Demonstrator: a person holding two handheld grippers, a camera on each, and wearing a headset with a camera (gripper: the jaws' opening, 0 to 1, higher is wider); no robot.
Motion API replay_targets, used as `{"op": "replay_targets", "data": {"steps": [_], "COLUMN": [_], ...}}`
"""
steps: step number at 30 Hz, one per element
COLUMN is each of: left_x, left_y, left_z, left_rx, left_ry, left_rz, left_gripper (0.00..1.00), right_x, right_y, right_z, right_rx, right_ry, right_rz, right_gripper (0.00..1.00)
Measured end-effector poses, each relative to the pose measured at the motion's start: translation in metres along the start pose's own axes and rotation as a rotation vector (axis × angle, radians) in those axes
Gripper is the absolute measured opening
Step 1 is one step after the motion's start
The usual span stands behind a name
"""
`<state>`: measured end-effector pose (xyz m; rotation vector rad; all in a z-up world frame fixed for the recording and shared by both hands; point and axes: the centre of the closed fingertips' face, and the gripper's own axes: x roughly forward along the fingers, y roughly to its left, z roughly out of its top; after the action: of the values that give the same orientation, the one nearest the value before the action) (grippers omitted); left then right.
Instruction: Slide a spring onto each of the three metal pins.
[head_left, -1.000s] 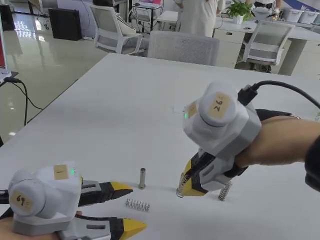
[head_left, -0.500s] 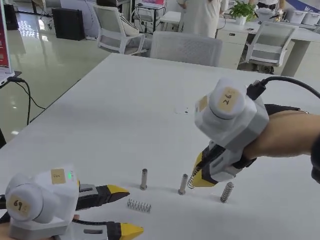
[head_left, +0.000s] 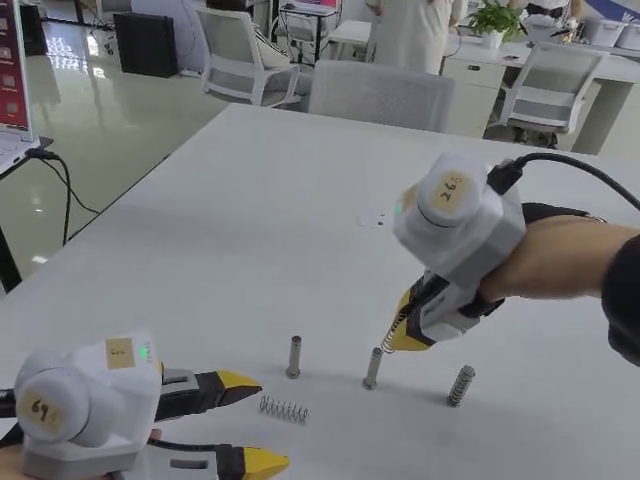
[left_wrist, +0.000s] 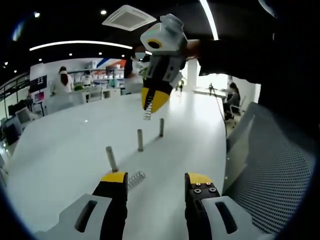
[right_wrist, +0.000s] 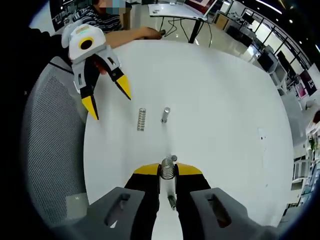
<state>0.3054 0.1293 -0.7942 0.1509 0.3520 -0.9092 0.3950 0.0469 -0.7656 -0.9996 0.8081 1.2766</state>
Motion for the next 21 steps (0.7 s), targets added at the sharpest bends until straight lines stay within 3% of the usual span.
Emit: {"op": "replay_targets", "data": {"steps": [21], "left_x": [-0.001], "left_y": [0.001], "left_z": [-0.005], "left_rx": [-0.002], "left_ry": [0.014], "left_rz": [0.007], "left_gripper": [0.38], "right_x": [0.024], "right_y": [-0.009], "right_z": [-0.004], "right_rx": [0.023], "right_ry": [0.021], "right_rz": [0.026], "right_gripper": [0.08]}}
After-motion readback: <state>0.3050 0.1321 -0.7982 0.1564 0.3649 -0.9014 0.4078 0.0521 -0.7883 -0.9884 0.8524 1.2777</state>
